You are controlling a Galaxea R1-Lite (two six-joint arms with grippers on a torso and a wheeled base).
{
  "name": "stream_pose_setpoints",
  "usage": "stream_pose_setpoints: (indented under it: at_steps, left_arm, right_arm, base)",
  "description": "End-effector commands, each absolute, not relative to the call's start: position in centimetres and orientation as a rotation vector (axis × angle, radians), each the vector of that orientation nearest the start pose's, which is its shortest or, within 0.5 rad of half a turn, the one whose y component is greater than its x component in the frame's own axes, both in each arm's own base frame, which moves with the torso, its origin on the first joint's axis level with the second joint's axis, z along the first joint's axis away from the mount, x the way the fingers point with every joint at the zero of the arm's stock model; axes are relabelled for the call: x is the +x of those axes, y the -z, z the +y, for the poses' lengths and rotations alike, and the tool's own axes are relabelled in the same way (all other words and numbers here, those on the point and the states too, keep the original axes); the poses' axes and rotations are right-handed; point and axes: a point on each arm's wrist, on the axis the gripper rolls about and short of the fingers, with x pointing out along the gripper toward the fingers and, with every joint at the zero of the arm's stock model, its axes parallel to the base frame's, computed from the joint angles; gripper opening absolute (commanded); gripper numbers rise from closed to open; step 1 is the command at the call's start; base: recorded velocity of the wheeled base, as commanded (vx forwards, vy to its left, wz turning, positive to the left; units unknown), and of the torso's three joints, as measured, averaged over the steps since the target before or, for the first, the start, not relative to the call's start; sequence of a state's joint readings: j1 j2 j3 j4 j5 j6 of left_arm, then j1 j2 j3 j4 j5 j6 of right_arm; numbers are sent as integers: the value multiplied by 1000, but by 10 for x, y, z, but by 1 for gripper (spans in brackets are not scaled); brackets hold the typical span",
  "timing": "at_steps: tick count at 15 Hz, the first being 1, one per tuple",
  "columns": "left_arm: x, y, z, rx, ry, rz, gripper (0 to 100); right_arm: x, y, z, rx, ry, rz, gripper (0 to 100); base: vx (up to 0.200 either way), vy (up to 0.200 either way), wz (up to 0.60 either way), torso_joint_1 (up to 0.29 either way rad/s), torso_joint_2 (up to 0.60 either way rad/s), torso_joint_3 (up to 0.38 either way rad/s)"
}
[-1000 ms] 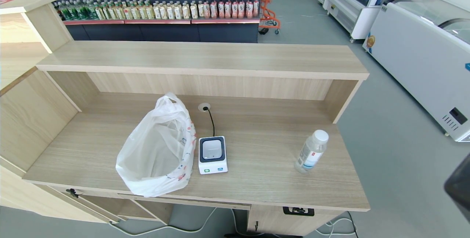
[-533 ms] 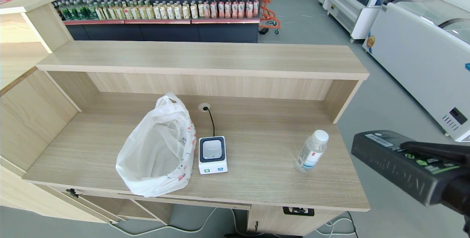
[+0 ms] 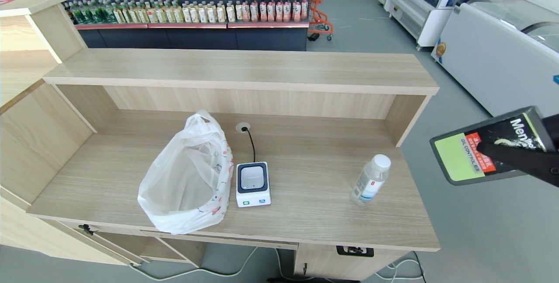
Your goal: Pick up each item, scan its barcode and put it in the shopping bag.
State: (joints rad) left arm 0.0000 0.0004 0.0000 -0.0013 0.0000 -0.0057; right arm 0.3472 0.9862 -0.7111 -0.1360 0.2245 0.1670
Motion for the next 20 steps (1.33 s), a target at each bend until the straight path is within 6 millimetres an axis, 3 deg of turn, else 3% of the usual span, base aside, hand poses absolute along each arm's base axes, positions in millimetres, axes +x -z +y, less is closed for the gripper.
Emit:
stream_pose_setpoints:
  at_steps: [1, 2, 4, 12, 17, 20]
  left_arm:
    - [-23, -76, 0, -6, 0, 0, 100]
    - [-23, -76, 0, -6, 0, -2, 100]
    - [-23, -76, 0, -6, 0, 0, 100]
    - [-23, -76, 0, -5, 0, 0, 100]
    - [-23, -76, 0, -5, 0, -2, 100]
    - [-23, -75, 0, -5, 0, 0, 100]
  right_arm:
    - [129, -250, 46, 271, -487, 284, 0]
    - [137, -230, 38, 305, -405, 355, 0]
    - [134, -222, 36, 317, -391, 381, 0]
    - [115, -218, 32, 332, -411, 356, 0]
    - [114, -219, 32, 334, -414, 350, 0]
    - [126, -219, 35, 337, -414, 348, 0]
  base:
    - [0, 0, 0, 0, 0, 0]
    - [0, 0, 0, 0, 0, 0]
    - [0, 0, 0, 0, 0, 0]
    - [0, 0, 0, 0, 0, 0]
    - [0, 200, 0, 0, 0, 3]
    - [0, 200, 0, 4, 5, 2]
